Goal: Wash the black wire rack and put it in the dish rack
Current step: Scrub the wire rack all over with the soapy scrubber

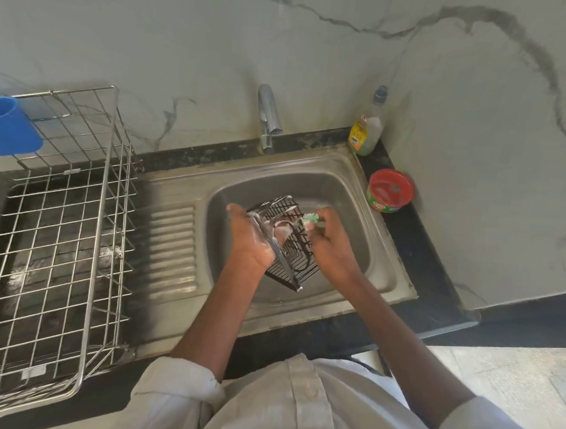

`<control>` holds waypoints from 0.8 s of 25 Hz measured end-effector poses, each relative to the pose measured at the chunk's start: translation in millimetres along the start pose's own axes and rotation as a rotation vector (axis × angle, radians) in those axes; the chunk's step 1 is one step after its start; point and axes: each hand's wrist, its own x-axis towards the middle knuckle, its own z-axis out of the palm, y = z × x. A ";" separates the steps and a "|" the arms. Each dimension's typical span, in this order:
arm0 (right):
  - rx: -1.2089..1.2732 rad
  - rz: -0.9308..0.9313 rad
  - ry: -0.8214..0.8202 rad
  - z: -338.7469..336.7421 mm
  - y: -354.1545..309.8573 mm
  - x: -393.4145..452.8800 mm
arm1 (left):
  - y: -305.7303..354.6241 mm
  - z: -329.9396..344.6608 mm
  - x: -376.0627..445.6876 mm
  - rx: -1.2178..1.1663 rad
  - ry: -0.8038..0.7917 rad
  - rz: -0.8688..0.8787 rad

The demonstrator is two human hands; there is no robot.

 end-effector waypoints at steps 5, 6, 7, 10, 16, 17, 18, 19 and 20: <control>0.150 0.134 0.089 -3.9 -17.9 12.6 | -9.6 11.7 -11.9 0.295 -0.154 0.075; 0.146 0.138 0.102 -5.6 -21.0 14.3 | -10.1 10.9 -11.5 0.300 -0.141 0.082; 0.111 0.123 0.102 -6.0 -22.7 15.2 | -8.9 9.6 -12.1 0.277 -0.153 0.074; -0.070 0.016 0.065 -5.8 -31.4 15.0 | -3.5 2.9 -16.0 0.172 -0.241 0.057; -0.039 -0.117 -0.025 -3.4 -55.3 17.8 | -0.1 -8.9 -15.9 0.113 -0.387 0.145; -0.040 -0.128 -0.030 -3.1 -57.5 18.2 | 0.2 -10.6 -15.1 0.077 -0.396 0.144; -0.048 -0.139 -0.037 -3.0 -58.6 19.5 | 0.2 -12.4 -15.1 0.045 -0.408 0.136; -0.061 -0.145 -0.047 -3.4 -59.2 20.5 | 0.1 -14.9 -12.8 0.017 -0.425 0.129; -0.068 -0.146 -0.056 -3.2 -59.1 21.2 | 1.2 -17.5 -11.3 -0.004 -0.433 0.128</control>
